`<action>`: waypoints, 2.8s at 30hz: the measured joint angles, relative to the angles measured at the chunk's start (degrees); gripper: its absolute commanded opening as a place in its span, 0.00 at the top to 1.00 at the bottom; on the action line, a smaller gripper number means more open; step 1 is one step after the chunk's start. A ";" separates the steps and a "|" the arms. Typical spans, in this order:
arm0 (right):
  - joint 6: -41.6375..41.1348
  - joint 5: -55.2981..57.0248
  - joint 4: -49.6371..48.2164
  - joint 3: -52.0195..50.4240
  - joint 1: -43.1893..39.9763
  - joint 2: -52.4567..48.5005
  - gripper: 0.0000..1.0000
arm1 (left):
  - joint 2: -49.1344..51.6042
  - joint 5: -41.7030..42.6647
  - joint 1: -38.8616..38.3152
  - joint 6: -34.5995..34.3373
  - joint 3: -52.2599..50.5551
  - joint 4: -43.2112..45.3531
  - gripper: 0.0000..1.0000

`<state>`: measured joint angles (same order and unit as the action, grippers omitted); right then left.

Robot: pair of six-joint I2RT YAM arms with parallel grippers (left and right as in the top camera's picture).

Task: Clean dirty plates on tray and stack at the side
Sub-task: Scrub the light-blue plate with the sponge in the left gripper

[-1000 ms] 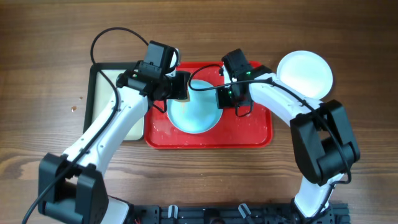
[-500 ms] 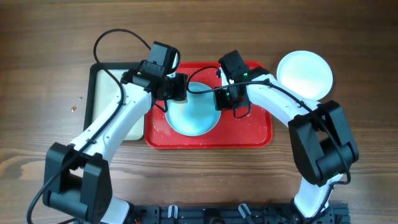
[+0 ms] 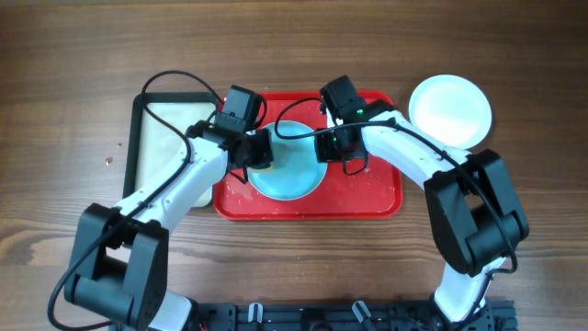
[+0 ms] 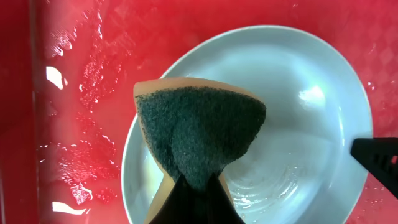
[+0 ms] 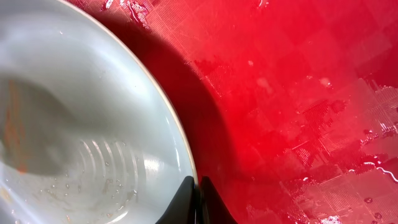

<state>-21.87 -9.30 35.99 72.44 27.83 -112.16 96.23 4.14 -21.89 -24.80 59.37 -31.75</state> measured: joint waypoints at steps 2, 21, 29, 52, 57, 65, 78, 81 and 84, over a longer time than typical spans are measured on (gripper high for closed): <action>0.00 0.22 -0.04 0.00 0.09 0.00 0.96 | 0.74 0.00 -0.63 -0.55 -0.17 0.79 0.96; -0.22 2.58 -0.26 0.00 0.11 0.00 0.96 | 9.94 7.19 -1.79 -7.67 1.62 5.49 0.96; -0.22 2.73 -0.33 0.00 0.11 0.00 0.96 | 9.62 12.79 -1.70 -4.81 1.77 5.86 0.96; -0.22 2.47 -0.92 0.00 0.26 0.00 0.96 | 3.37 1.81 -1.18 -0.70 2.03 2.14 0.96; -0.22 2.47 -0.92 0.00 0.26 0.00 0.96 | 7.67 -1.86 -1.18 -0.52 2.25 2.27 0.96; -0.22 2.54 -0.92 0.00 0.26 0.00 0.96 | 10.08 0.96 -0.81 -0.31 3.65 2.69 0.96; -0.17 2.73 -0.92 0.00 0.26 0.00 0.96 | 12.07 18.32 -0.13 1.03 3.69 6.97 0.96; -0.17 2.73 -0.94 0.00 0.26 0.00 0.96 | 12.31 20.90 -0.13 2.29 3.69 6.99 0.96; -0.17 2.73 -0.96 0.00 0.26 0.00 0.96 | 12.33 23.91 -0.13 3.39 3.69 6.95 0.96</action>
<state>-22.04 -6.57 35.03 72.44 28.10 -112.16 108.55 28.05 -22.02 -21.41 63.07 -24.80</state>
